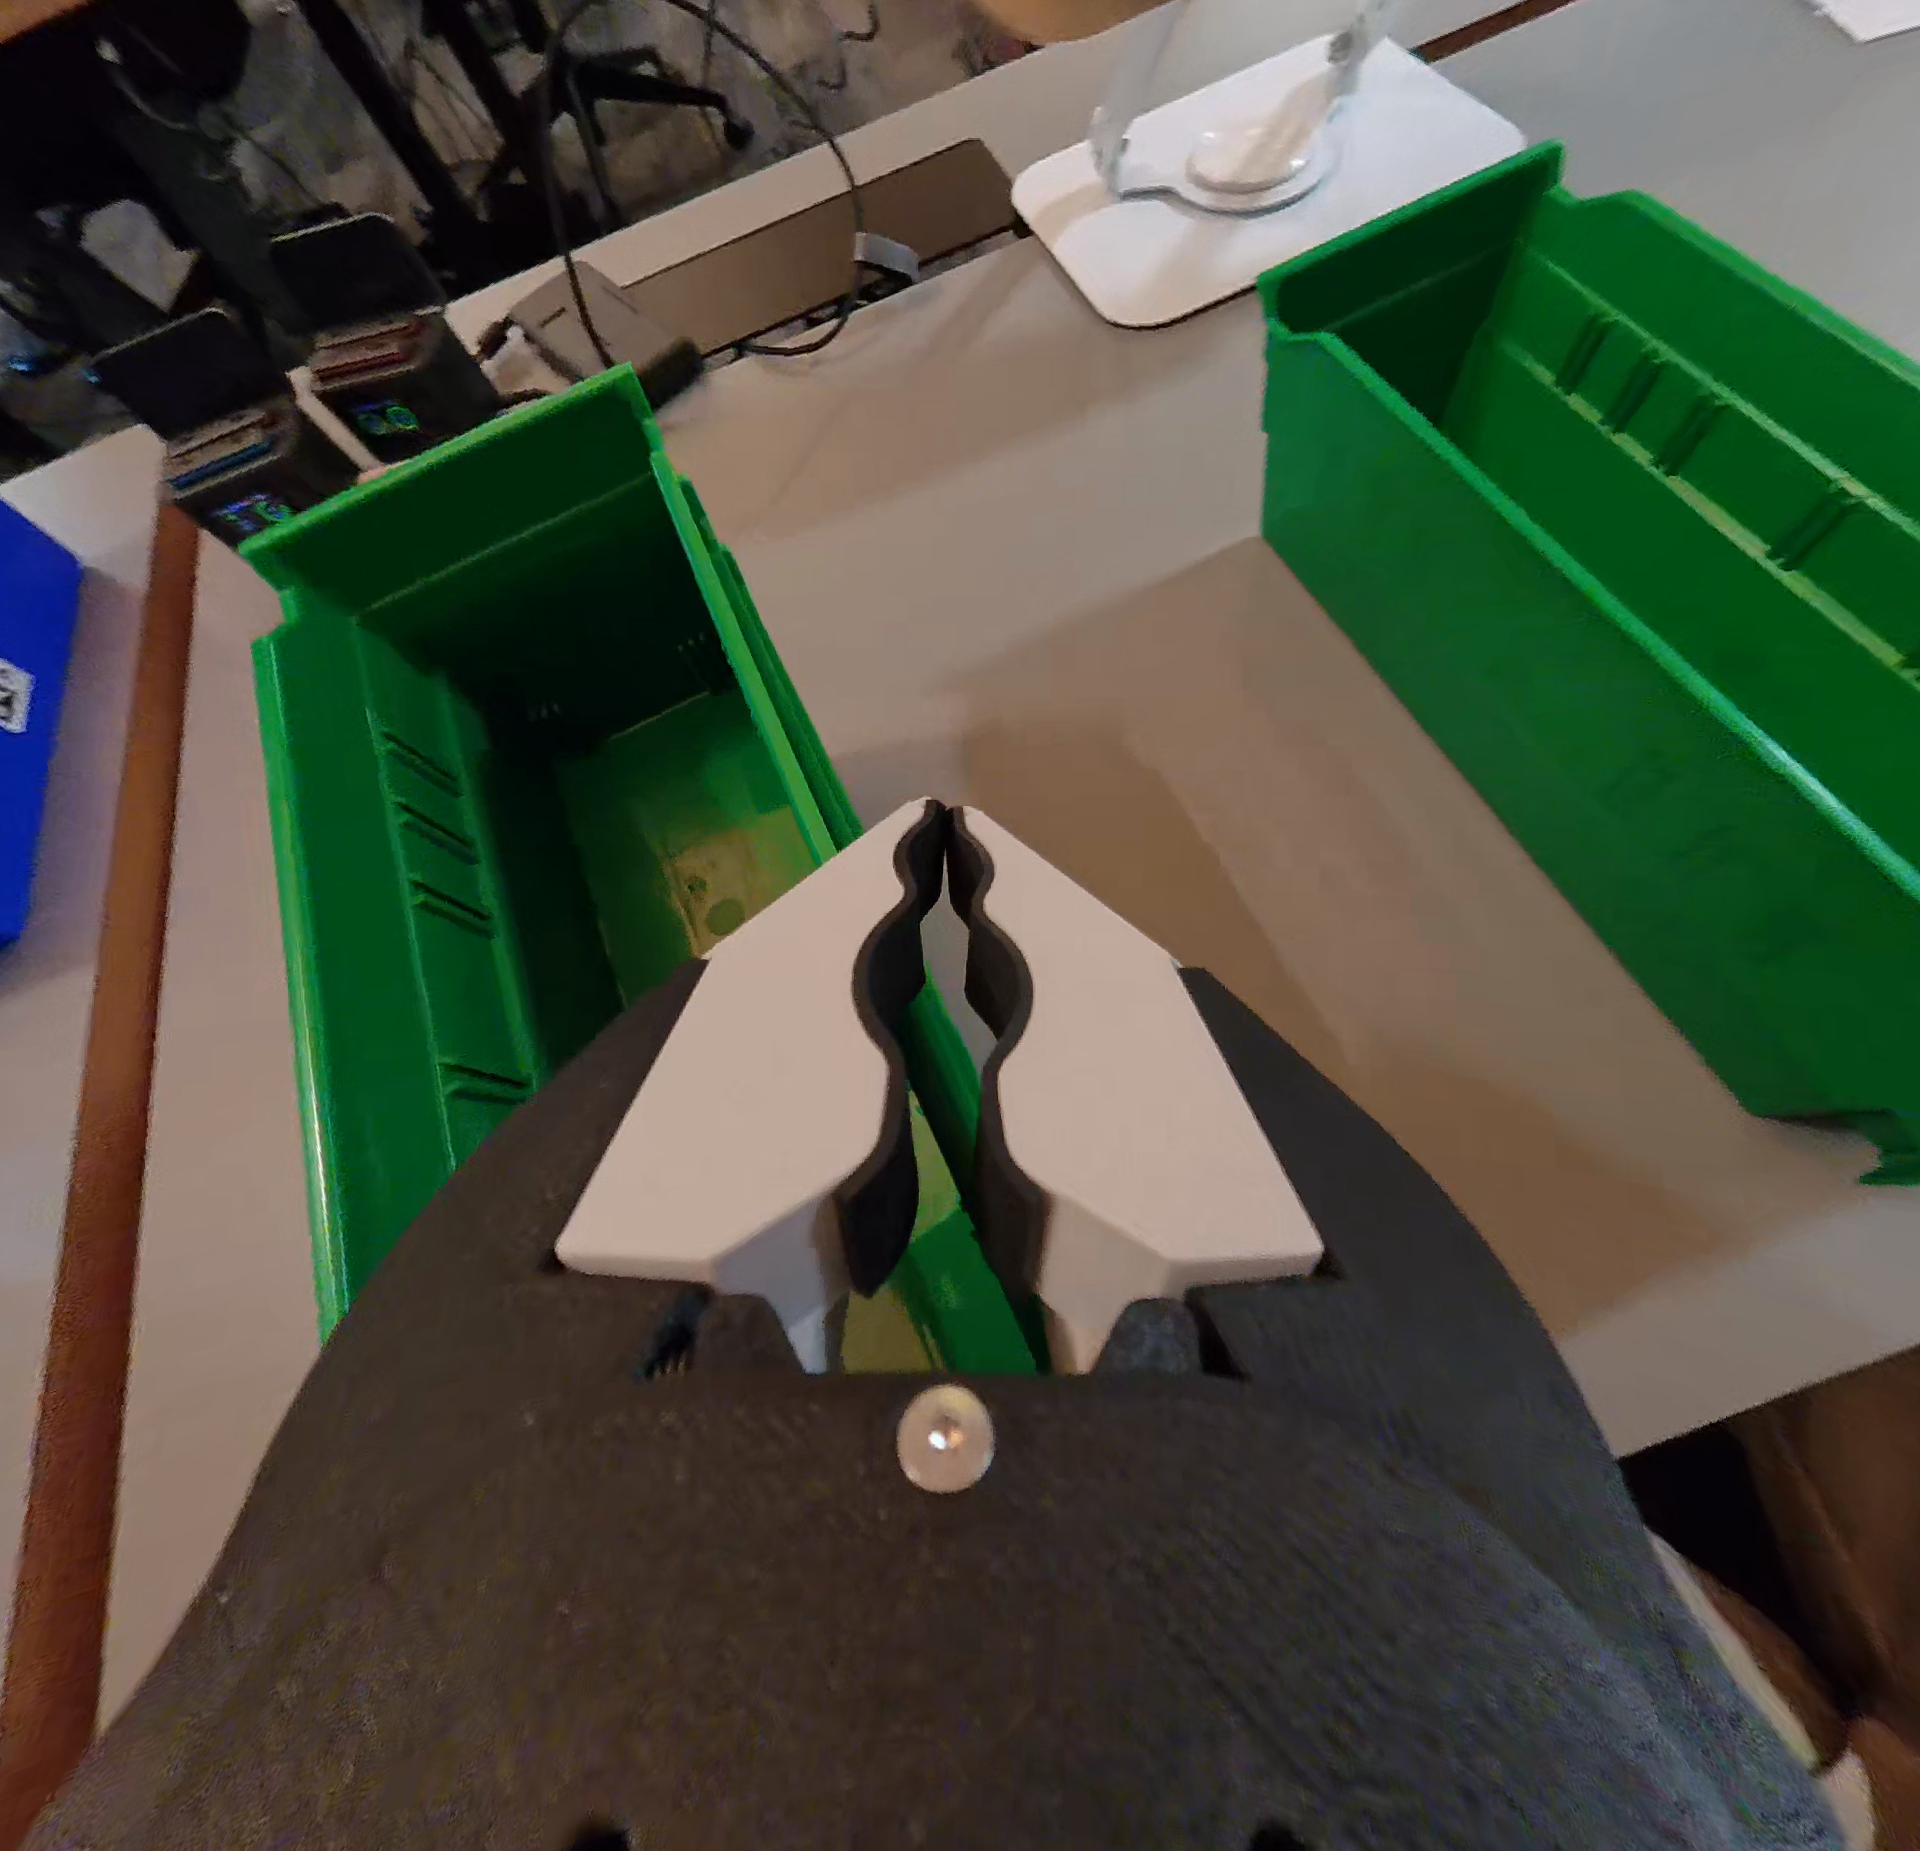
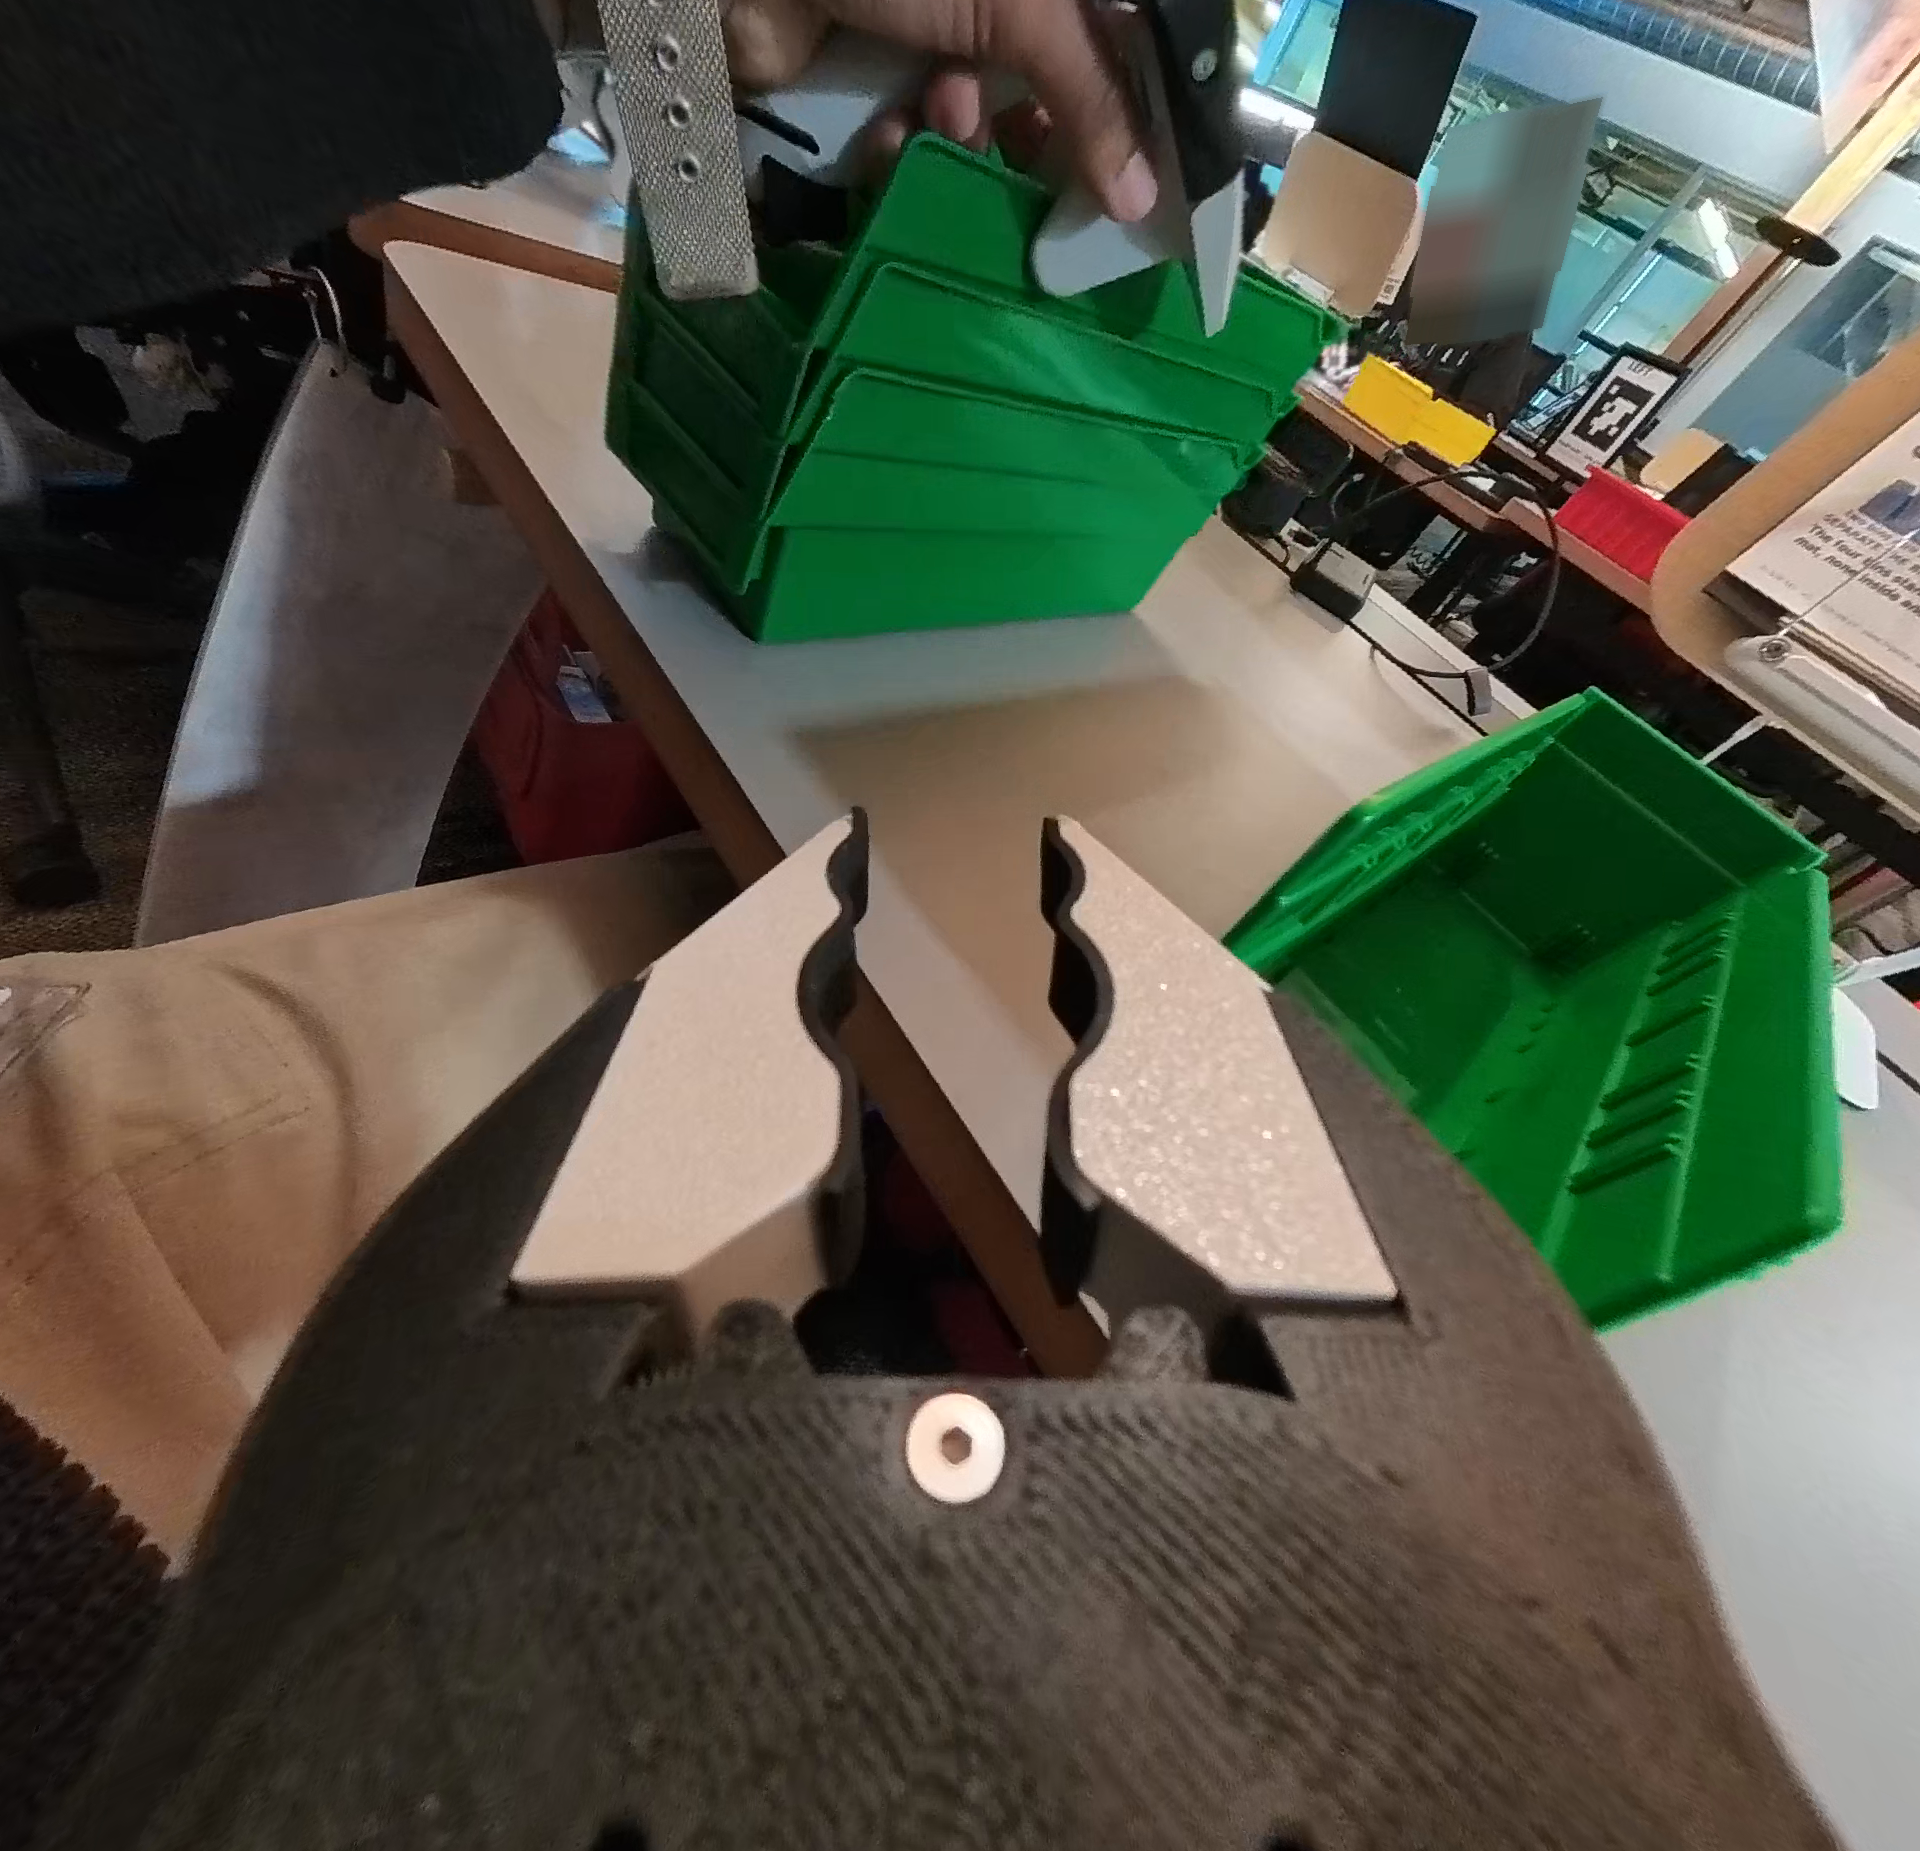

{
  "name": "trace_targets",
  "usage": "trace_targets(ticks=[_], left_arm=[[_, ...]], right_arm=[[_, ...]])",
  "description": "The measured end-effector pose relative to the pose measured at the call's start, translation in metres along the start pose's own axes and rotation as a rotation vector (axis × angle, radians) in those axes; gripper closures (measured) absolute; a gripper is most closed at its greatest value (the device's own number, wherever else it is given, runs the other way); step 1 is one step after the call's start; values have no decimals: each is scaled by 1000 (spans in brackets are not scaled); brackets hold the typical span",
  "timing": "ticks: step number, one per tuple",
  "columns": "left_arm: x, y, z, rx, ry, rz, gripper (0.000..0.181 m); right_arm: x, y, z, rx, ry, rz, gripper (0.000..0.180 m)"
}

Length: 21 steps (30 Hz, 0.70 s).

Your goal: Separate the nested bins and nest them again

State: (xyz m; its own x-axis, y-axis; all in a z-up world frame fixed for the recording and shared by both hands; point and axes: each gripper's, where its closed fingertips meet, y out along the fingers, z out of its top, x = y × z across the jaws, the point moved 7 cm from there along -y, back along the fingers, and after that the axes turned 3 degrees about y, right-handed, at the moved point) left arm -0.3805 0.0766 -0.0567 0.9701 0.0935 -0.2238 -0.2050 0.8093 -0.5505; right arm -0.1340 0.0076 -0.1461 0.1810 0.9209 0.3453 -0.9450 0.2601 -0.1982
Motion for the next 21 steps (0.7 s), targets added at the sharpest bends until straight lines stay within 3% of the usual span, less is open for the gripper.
trace_targets(ticks=[1, 6, 9, 13, 15, 17, 19, 21], left_arm=[[-1, -1, -1, -4, 6, 9, 181], [-2, -3, -1, 7, -6, -10, 181], [-1, -11, 5, 71, 22, 20, 181], [11, -38, 27, 214, 54, 48, 178], [27, -53, 38, 284, 48, -5, 173], [48, -63, 45, 337, 35, -96, 168], [76, -64, 45, 356, 8, -225, 155], [109, -54, 36, 353, -59, -343, 110]], right_arm=[[1, 0, 0, 1, 2, -1, 147], [14, -5, 8, 68, -3, -76, 152], [39, -18, 19, 179, 7, -226, 159], [90, -39, 17, 238, 132, -527, 137], [112, -41, 5, 188, 247, -591, 115], [124, -35, -12, 96, 343, -575, 115], [126, -20, -31, -43, 359, -461, 120], [123, -6, -49, -187, 341, -362, 134]])
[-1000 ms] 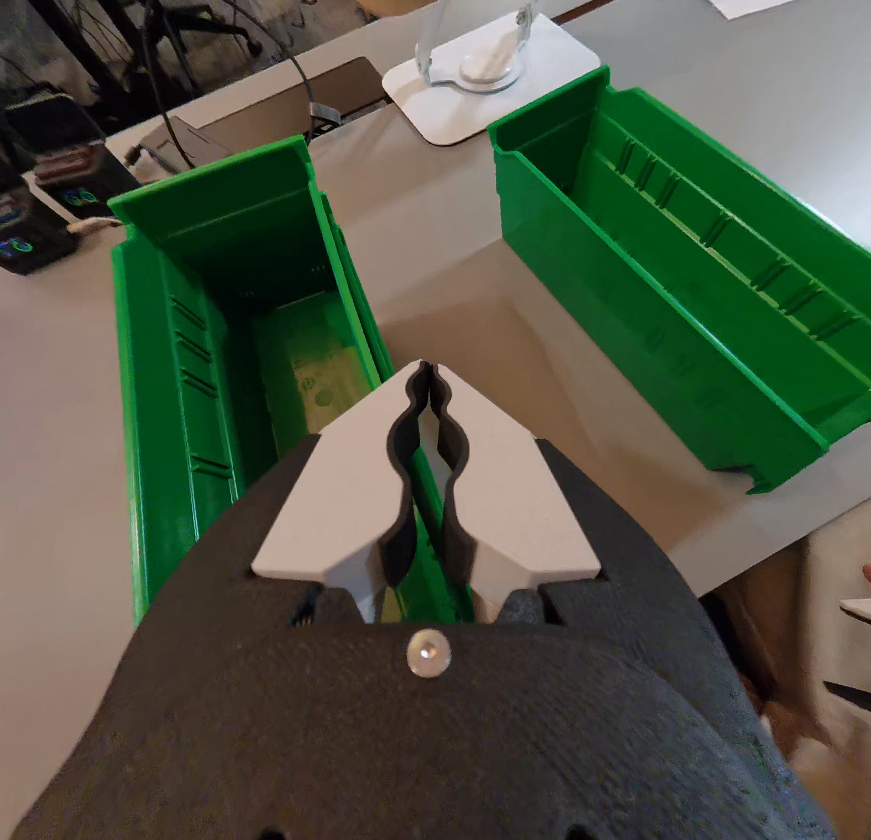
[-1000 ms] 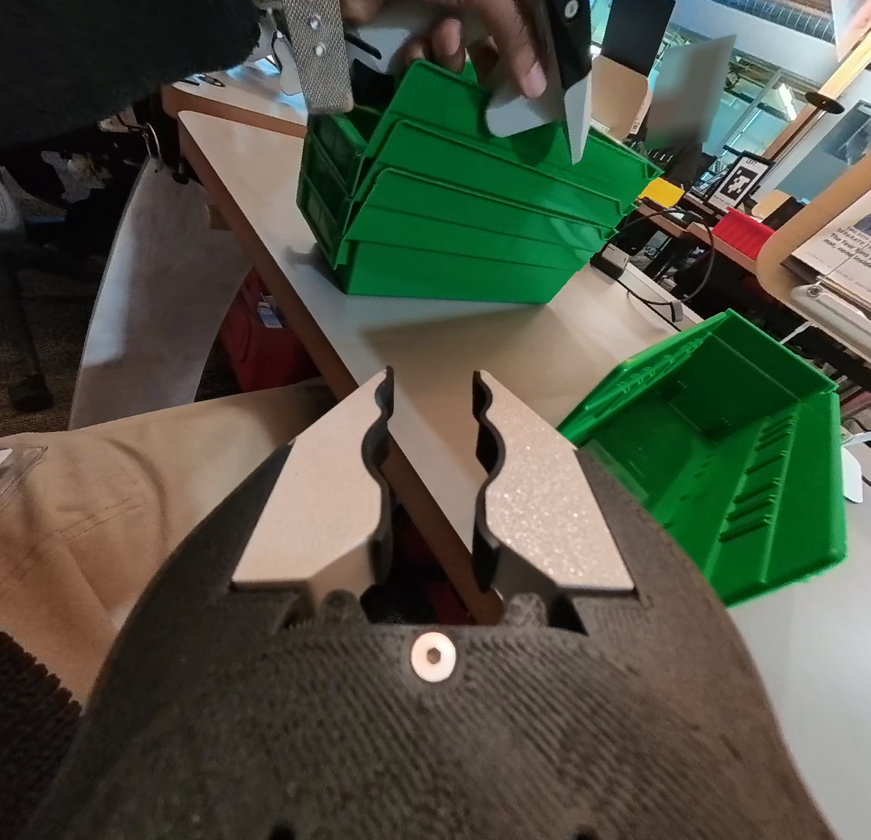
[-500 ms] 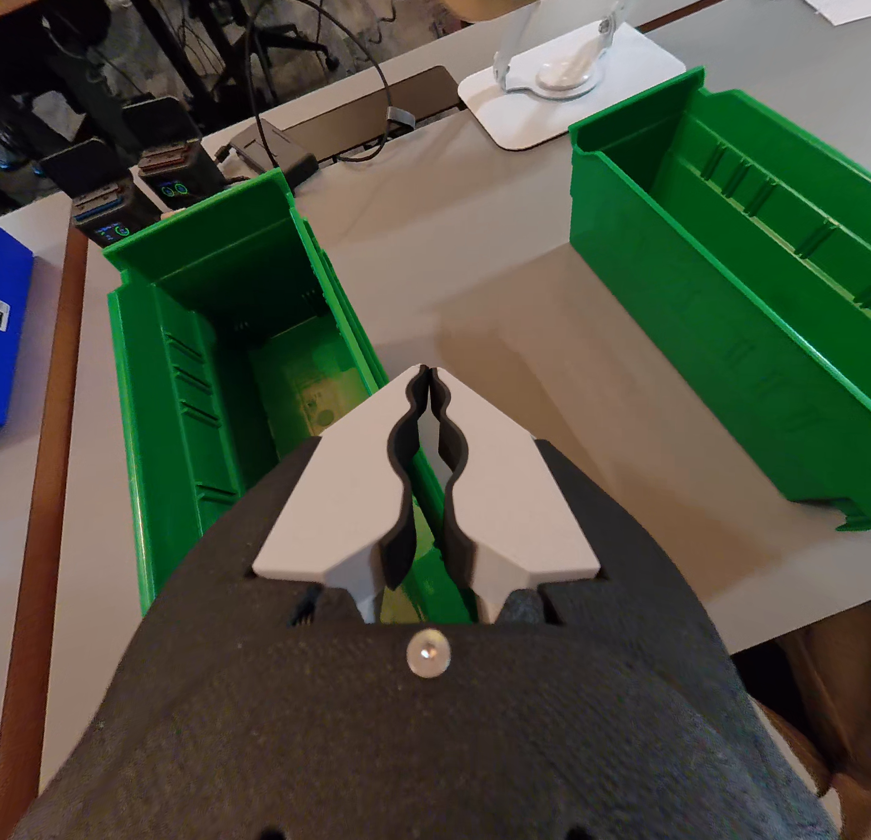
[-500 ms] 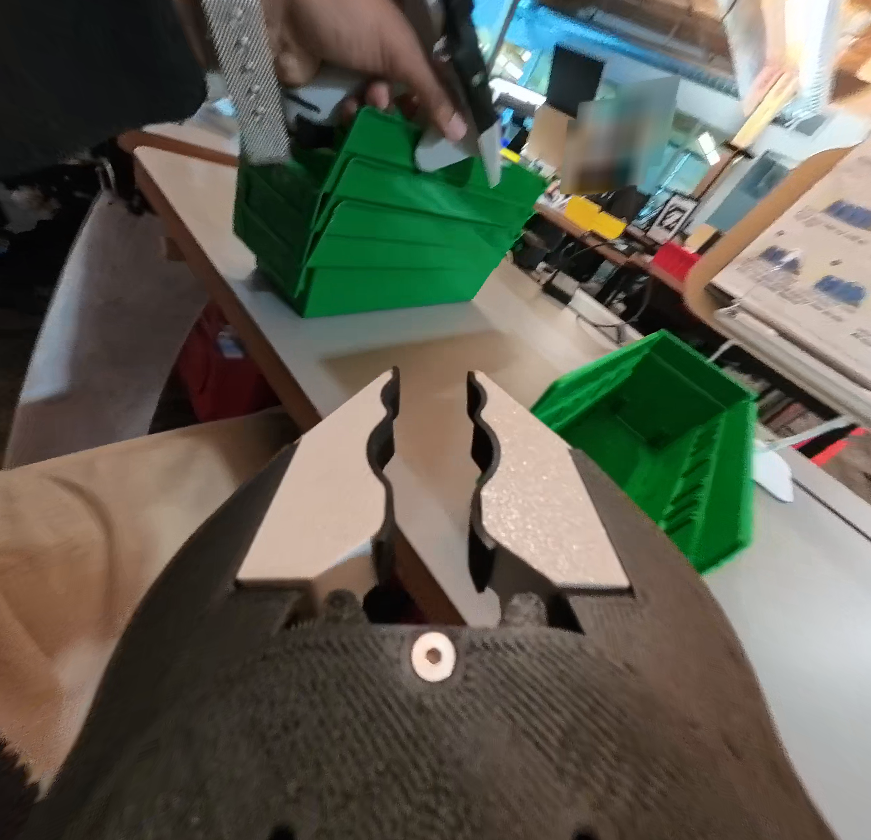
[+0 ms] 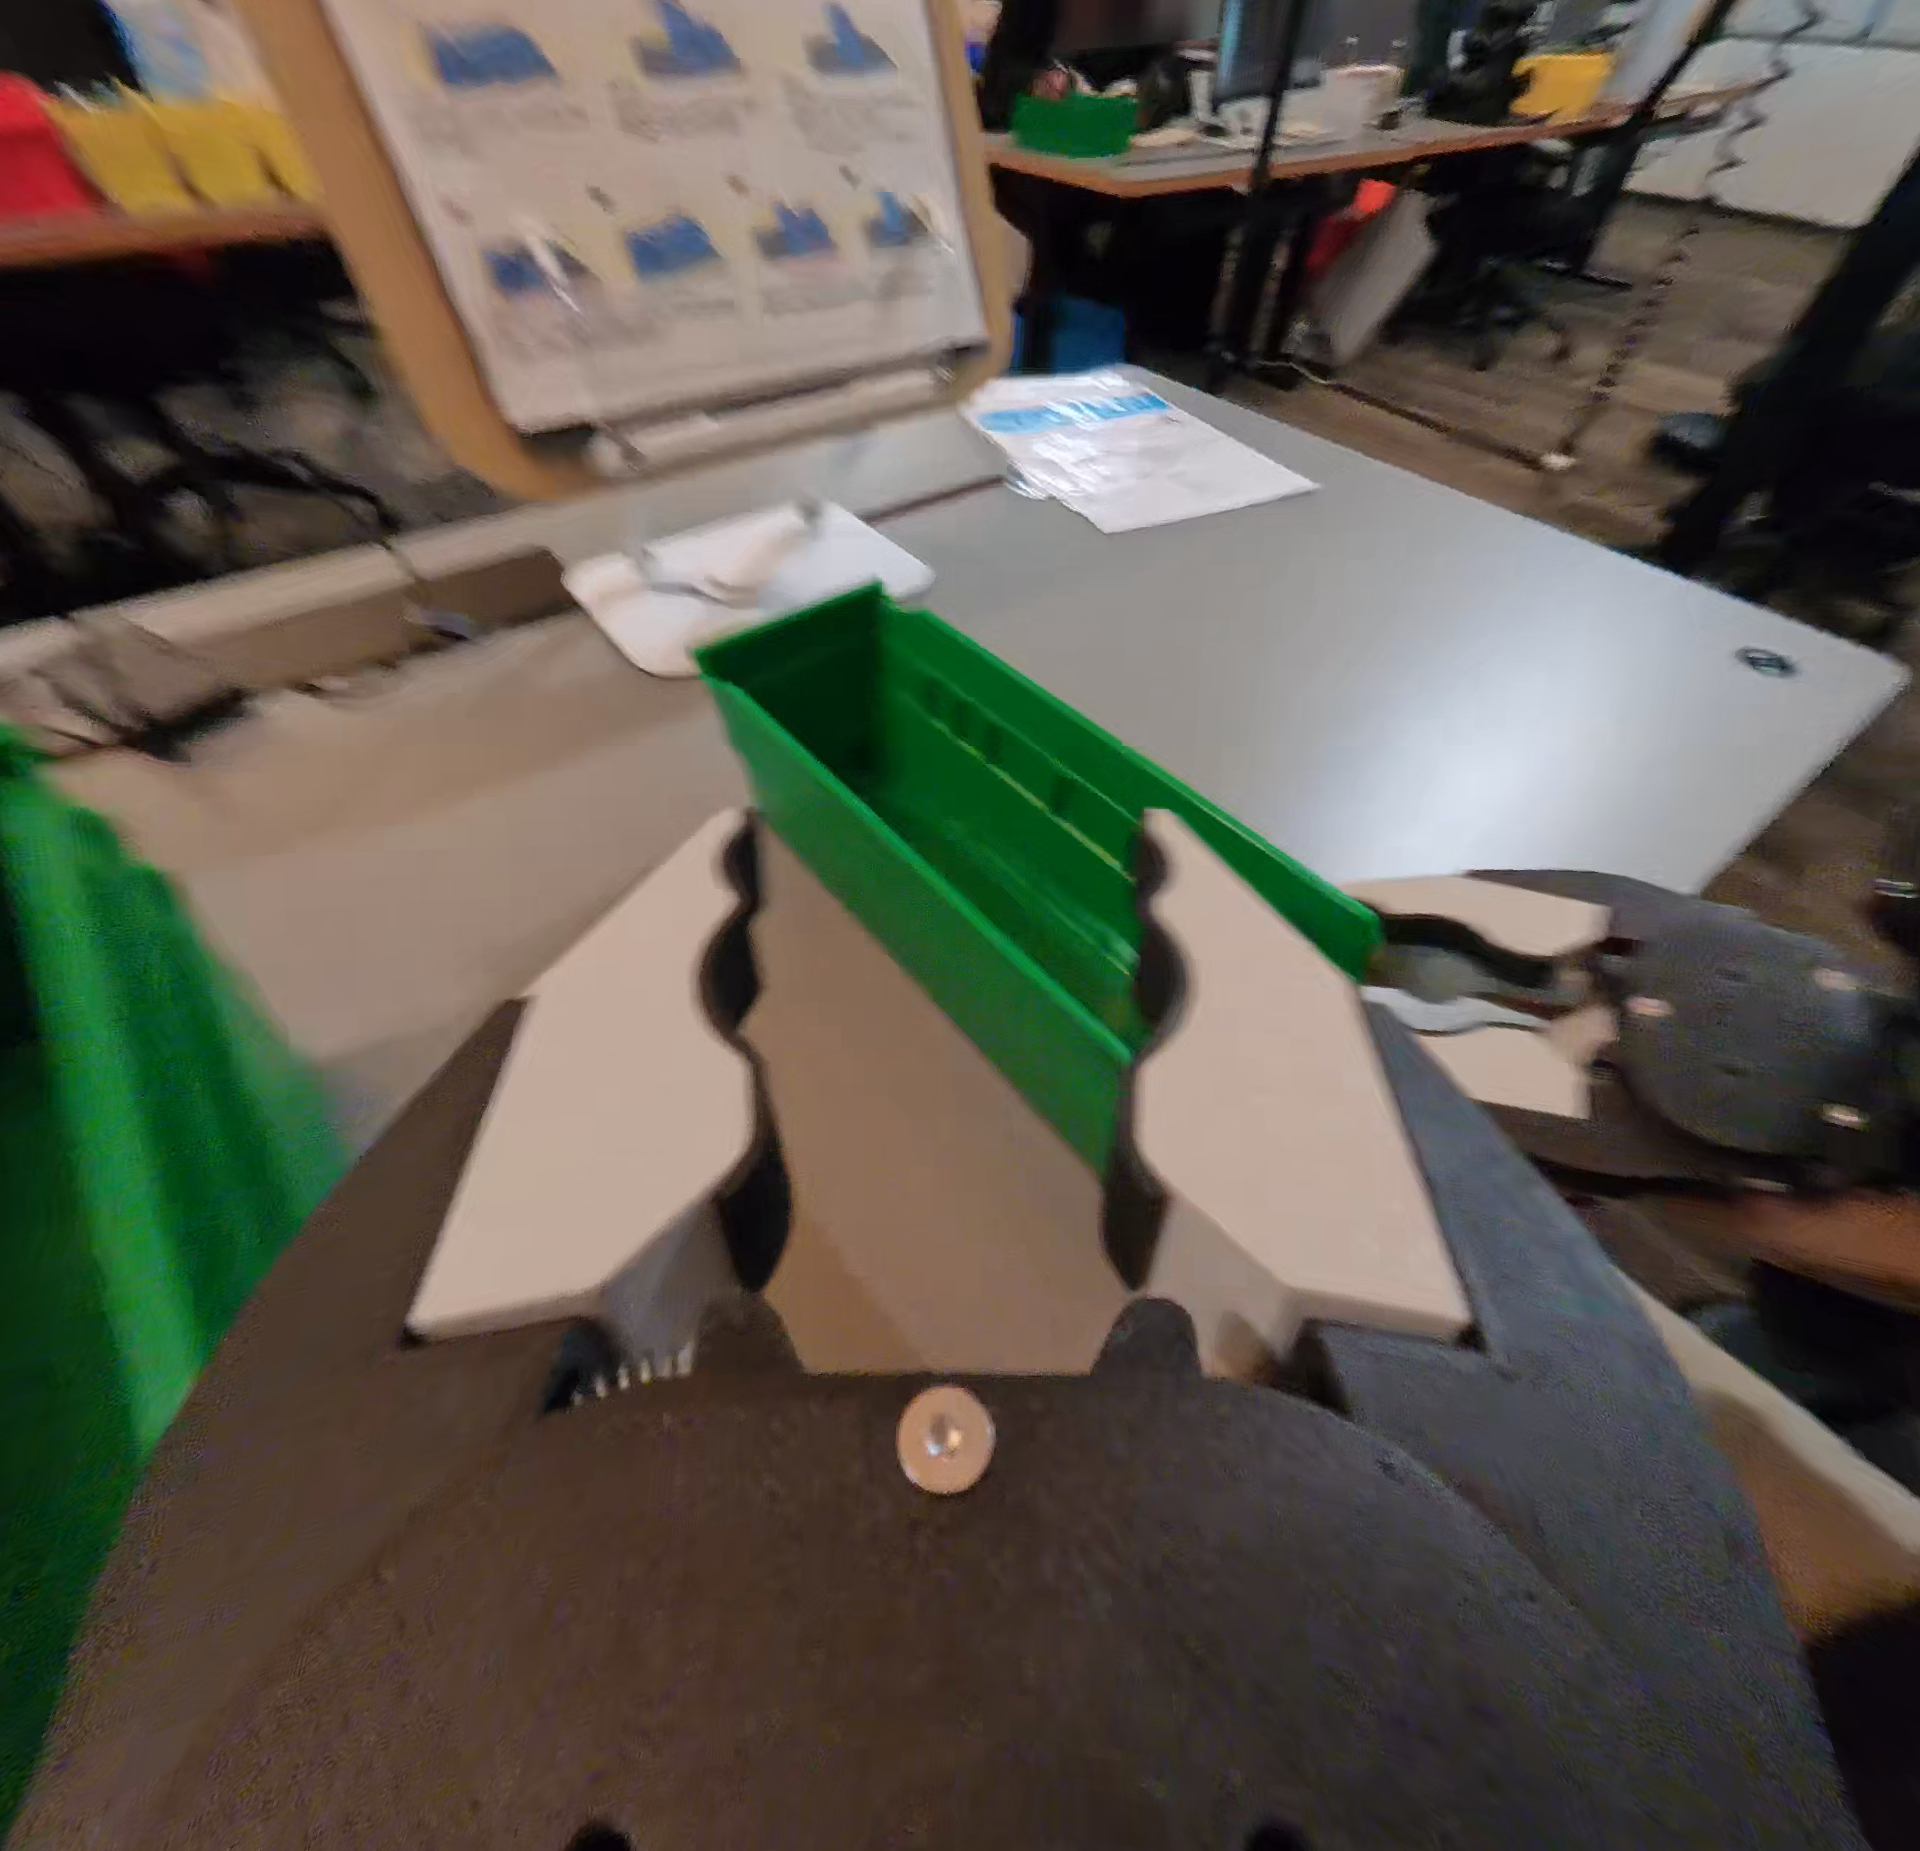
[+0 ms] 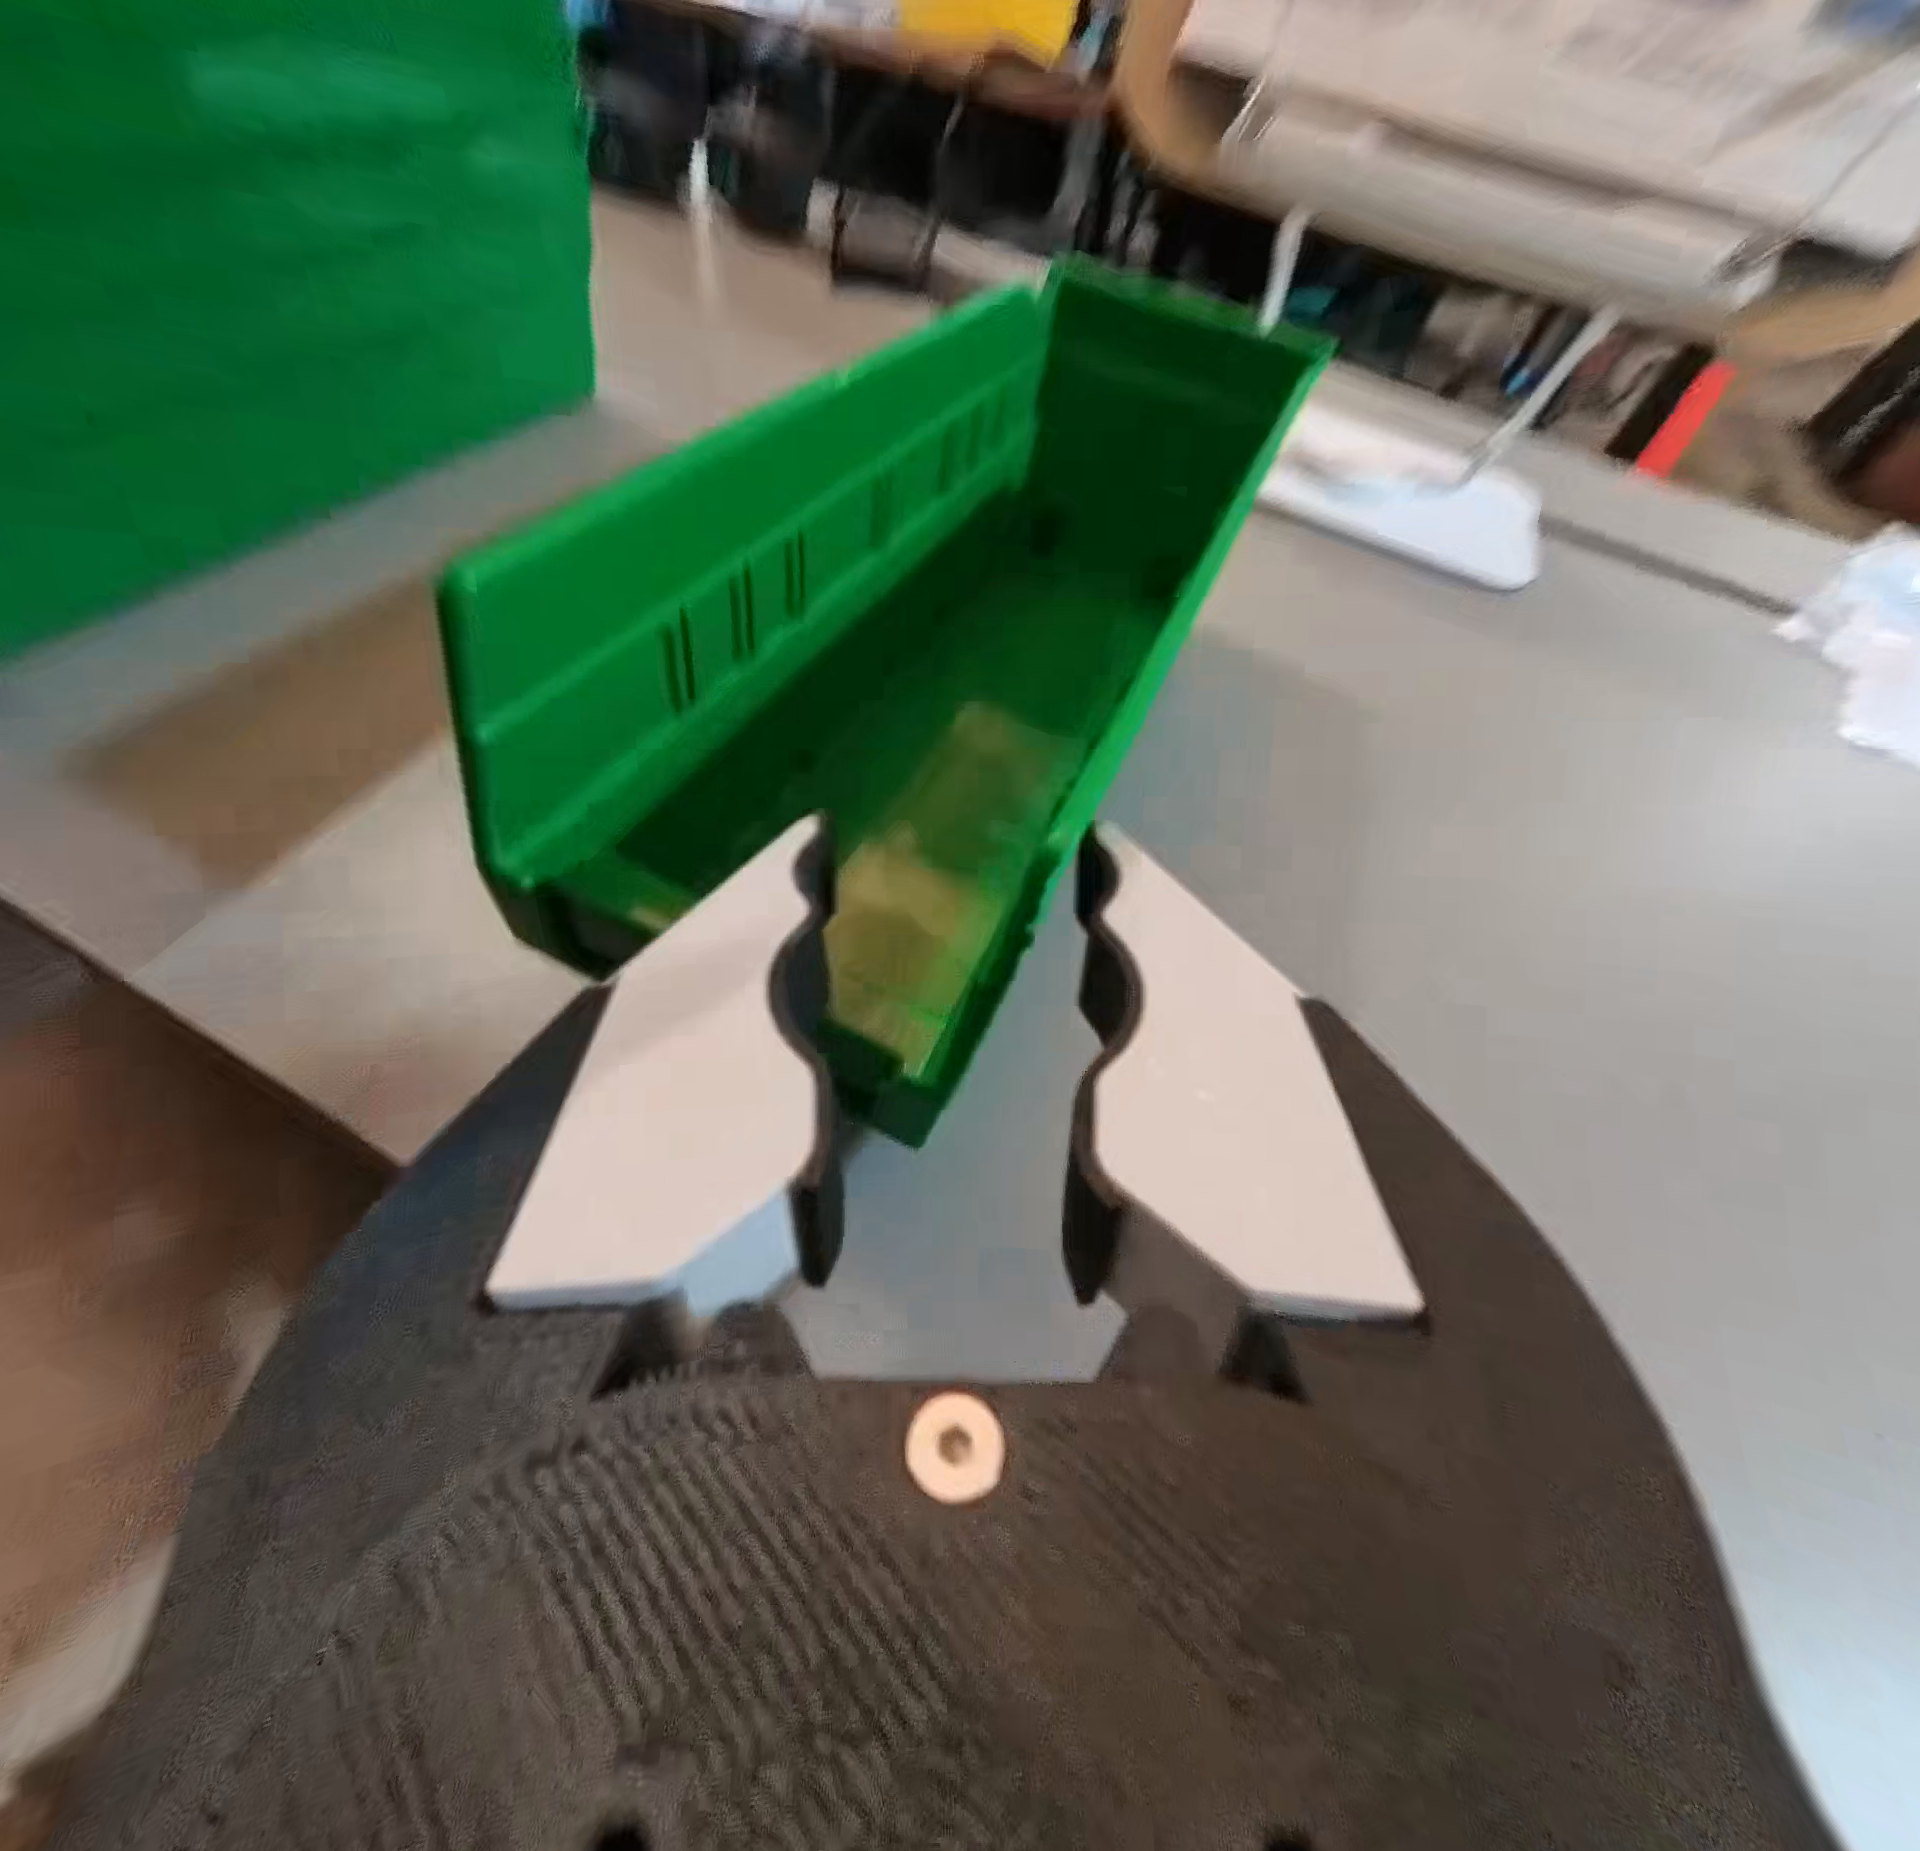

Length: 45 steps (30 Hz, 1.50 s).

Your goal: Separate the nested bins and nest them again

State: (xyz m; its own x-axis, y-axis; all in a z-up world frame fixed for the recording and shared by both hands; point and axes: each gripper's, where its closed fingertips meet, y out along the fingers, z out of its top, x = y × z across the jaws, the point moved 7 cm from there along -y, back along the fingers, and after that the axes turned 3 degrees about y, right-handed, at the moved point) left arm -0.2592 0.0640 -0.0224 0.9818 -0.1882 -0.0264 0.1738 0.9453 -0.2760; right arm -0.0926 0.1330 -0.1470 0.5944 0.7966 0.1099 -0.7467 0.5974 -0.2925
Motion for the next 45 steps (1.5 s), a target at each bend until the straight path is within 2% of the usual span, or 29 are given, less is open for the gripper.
trace_targets(ticks=[1, 3, 4, 6, 9, 14, 17, 18, 20, 25, 30, 33, 37, 39, 41, 45], left_arm=[[12, 11, -14, -43, -26, -30, 92], [32, 34, -50, -191, -42, -45, 84], [40, 43, -67, -245, -39, -31, 84], [55, 57, -91, -220, -27, 1, 112], [74, 70, -110, -177, -13, 7, 100], [76, 66, -104, -73, -35, 81, 97], [67, 66, -105, -68, -187, 42, 113], [60, 65, -105, -58, -247, 46, 129], [50, 64, -105, -35, -342, 18, 143], [28, 59, -111, -28, -470, 54, 179], [16, 49, -95, 75, -435, 61, 180], [9, 36, -75, 163, -322, 100, 180], [10, 19, -46, 210, -168, 127, 179], [6, 7, -31, 255, -134, 143, 179], [-4, -9, -13, 313, -132, 163, 180], [-48, -56, 21, 430, -194, 271, 179]], right_arm=[[2, 4, -3, -39, 1, -11, 141], [8, 5, -2, -42, 43, -48, 156], [10, 4, -2, -44, 69, -53, 163], [21, -1, 1, -14, 149, -113, 178], [26, -10, 10, 57, 236, -116, 177], [3, -21, 13, 109, 266, -125, 176], [-6, -26, 18, 167, 210, -152, 172], [-9, -28, 20, 190, 182, -152, 171], [-19, -31, 23, 216, 127, -132, 167], [-49, -37, 29, 291, -75, -107, 158], [-60, -41, 29, 338, -183, -69, 138], [-69, -45, 32, 386, -231, -34, 121], [-78, -53, 36, 466, -271, -20, 123], [-81, -56, 37, 495, -286, -12, 116], [-84, -61, 40, 531, -290, 5, 118], [-84, -56, 35, 491, -330, -6, 120]])
